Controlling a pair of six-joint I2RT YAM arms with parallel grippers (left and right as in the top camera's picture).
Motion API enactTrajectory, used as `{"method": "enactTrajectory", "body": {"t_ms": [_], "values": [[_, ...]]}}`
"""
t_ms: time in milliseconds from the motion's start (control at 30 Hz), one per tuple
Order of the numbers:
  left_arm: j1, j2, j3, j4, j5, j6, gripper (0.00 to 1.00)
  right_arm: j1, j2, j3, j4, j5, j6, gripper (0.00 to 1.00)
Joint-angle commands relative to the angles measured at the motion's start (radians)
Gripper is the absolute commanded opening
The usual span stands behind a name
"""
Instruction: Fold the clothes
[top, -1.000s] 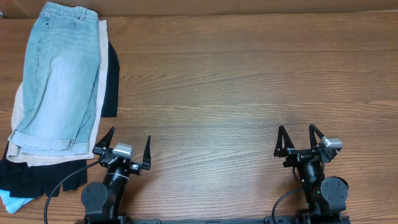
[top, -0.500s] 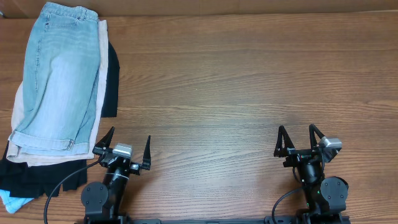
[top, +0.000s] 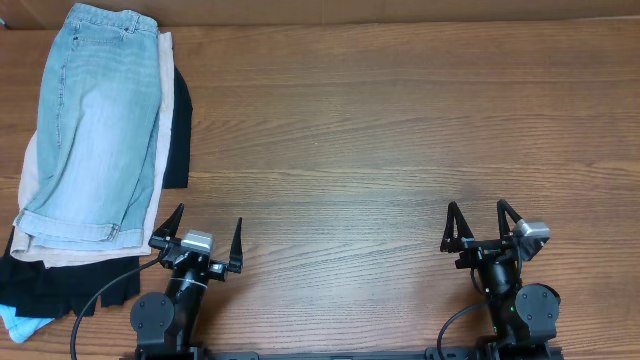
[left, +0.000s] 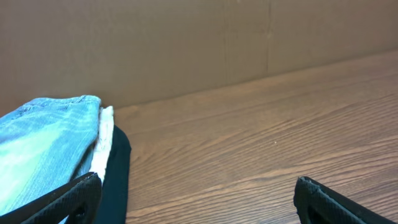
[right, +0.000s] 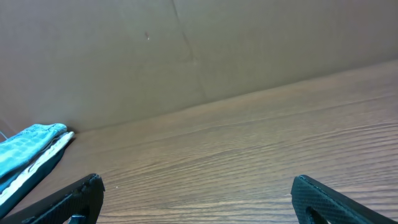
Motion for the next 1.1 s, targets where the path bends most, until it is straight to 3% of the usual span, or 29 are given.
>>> {"method": "enactTrajectory", "body": {"t_ms": [0,267,567,833,1067], "values": [[0.006,-0.010,-0.004,0.003,-0.017,0.008,1.00,0.005,-0.012,-0.010,0.003,0.009,0.000,1.00],[0.006,-0.010,-0.004,0.012,-0.014,0.006,1.00,0.005,-0.012,-0.010,0.040,-0.003,-0.001,1.00],[0.006,-0.010,0.018,0.081,0.069,0.004,1.00,0.005,-0.012,0.019,0.123,-0.145,-0.039,1.00],[0.006,0.037,0.195,-0.045,0.068,0.032,1.00,0.005,0.052,0.198,0.065,-0.158,-0.111,1.00],[0.006,0.262,0.402,-0.095,0.069,0.042,1.00,0.005,0.282,0.425,-0.026,-0.227,-0.138,1.00]]}}
